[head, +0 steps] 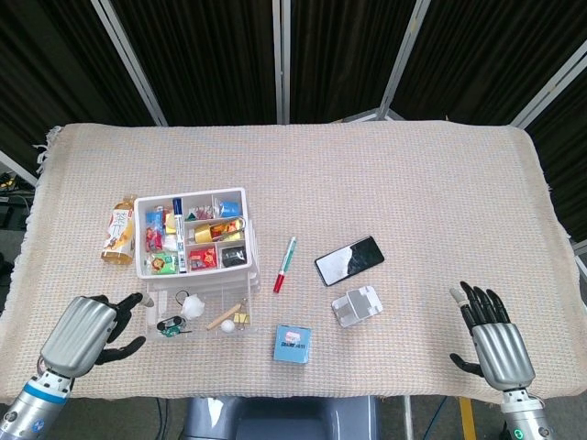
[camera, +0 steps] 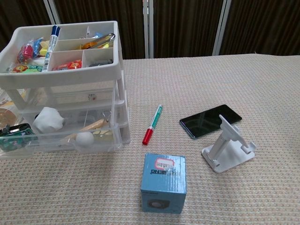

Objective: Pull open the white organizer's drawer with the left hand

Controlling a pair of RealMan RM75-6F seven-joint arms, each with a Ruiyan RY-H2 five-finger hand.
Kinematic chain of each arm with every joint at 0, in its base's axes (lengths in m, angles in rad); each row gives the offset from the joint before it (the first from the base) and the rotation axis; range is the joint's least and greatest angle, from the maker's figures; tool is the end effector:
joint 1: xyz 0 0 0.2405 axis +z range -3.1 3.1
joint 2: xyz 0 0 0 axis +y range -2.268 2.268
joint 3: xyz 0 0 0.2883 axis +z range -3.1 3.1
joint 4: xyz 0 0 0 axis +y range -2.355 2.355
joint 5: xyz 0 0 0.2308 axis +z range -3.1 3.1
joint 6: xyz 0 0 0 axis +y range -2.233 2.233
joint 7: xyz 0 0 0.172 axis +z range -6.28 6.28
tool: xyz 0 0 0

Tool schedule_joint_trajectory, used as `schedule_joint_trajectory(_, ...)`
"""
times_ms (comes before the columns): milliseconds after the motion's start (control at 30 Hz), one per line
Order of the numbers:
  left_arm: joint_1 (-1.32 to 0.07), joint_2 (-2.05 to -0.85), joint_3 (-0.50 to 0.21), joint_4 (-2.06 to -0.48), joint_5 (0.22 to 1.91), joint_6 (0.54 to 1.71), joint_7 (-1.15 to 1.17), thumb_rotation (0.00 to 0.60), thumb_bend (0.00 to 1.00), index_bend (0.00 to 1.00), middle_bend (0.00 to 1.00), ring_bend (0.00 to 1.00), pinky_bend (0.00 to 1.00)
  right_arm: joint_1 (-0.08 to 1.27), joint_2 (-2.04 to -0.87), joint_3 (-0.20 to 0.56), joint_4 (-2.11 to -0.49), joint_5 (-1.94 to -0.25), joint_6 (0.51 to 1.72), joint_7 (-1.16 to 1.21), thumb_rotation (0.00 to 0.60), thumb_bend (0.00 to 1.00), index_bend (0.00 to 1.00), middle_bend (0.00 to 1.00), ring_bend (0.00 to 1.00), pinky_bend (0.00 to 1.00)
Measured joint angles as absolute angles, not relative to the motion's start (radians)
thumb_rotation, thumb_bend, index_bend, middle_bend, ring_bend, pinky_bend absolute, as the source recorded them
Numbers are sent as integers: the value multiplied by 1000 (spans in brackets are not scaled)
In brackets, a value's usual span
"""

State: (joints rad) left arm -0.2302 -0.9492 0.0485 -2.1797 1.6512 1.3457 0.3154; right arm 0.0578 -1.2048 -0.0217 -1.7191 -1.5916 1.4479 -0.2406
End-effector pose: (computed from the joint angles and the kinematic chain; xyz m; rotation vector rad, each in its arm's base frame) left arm -0.1871 0.2047 0.1327 -1.7487 -0.9159 -1.0424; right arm -0.3114 -0.1835 0.0936 1.5428 -0.9112 0.8455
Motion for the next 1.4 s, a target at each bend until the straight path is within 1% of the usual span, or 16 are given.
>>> schedule_joint_trajectory(67, -250, -949, 17, -2188, 1609, 1329, 362, 600, 189, 480, 998, 967, 822, 58, -1206, -22, -1718, -1592, 1446, -242, 600, 11, 0, 0, 0, 0)
schedule_joint_trajectory(167, -278, -959, -19, -2191, 1563, 1309, 421, 600, 189, 494, 1000, 981, 836, 59, -1208, -23, -1717, -1592, 1445, -244, 600, 12, 0, 0, 0, 0)
schedule_joint_trajectory(467, -362, -977, -82, -2205, 1465, 1223, 562, 600, 189, 562, 1000, 985, 842, 60, -1209, -23, -1716, -1588, 1441, -245, 600, 11, 0, 0, 0, 0)
schedule_joint_trajectory(667, -413, -995, -93, -2213, 1421, 1162, 674, 600, 190, 568, 1000, 986, 842, 60, -1205, -22, -1718, -1588, 1442, -237, 600, 11, 0, 0, 0, 0)
schedule_joint_trajectory(800, -438, -1013, -95, -2213, 1382, 1137, 742, 600, 190, 545, 1000, 985, 842, 61, -1203, -22, -1718, -1587, 1440, -232, 600, 11, 0, 0, 0, 0)
schedule_joint_trajectory(1133, -488, -1070, -93, -2198, 1272, 1119, 919, 600, 190, 498, 1000, 986, 842, 62, -1202, -21, -1717, -1584, 1440, -229, 600, 11, 0, 0, 0, 0)
schedule_joint_trajectory(1400, -535, -1114, -86, -2206, 1172, 1121, 1025, 600, 192, 495, 1000, 985, 842, 63, -1201, -19, -1717, -1581, 1439, -225, 600, 11, 0, 0, 0, 0)
